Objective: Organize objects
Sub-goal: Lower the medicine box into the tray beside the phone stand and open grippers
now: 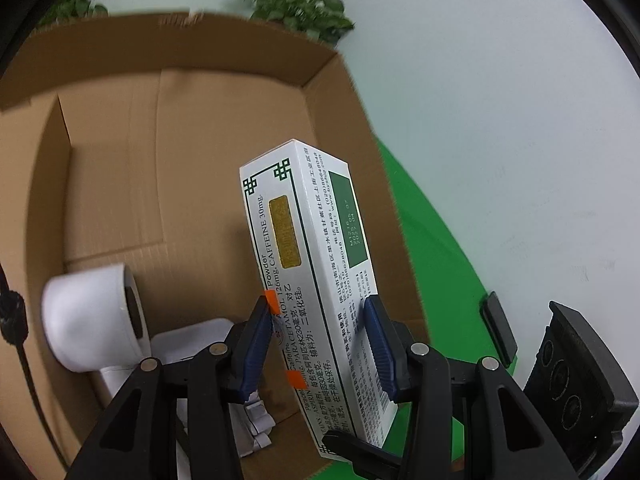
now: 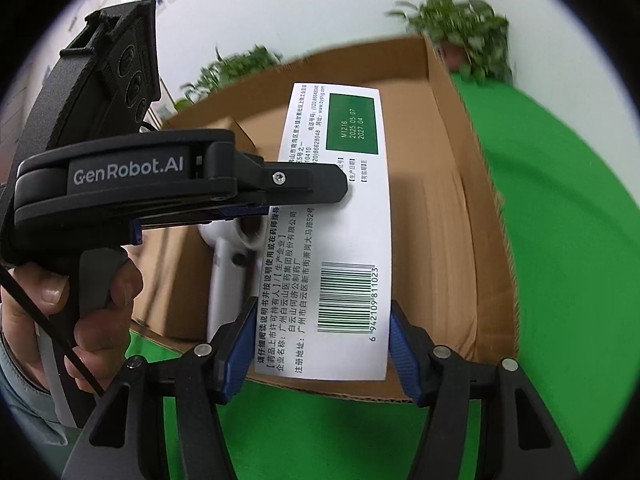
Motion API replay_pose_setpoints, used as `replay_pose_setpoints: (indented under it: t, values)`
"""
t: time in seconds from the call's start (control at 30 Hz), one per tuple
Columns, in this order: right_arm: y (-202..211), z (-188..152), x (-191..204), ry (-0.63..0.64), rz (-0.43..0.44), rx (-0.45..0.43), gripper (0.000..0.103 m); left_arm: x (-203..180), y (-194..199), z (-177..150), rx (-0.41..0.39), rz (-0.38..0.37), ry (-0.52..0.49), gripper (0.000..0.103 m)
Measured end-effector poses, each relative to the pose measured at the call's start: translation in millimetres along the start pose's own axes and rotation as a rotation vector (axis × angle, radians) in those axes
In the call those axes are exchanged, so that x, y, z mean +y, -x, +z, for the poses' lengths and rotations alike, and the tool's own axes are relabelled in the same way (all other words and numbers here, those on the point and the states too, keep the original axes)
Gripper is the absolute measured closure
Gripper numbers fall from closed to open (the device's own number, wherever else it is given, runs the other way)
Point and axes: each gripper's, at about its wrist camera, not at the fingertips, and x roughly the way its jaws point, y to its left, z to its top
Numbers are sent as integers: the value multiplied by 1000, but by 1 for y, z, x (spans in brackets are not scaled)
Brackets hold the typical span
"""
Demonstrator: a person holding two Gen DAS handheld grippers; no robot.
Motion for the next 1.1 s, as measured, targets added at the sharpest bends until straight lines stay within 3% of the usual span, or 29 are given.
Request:
replay_pose_setpoints:
  t: [0.37,0.63,0.83,1.1]
  values:
    - [-29,-11,-7,8,-67,95,44,26,-43,-1,80,-14,53,59]
    - [-32,-15,1,21,-115,150,43,23,-47,-5,110,37,64,53]
    - [-31,-17,9,31,-91,171,40,16,-13,-12,47,86,26,53]
    - [-24,-28,19,49,-122,153,39,13,64,-47,-128,222,-14,52]
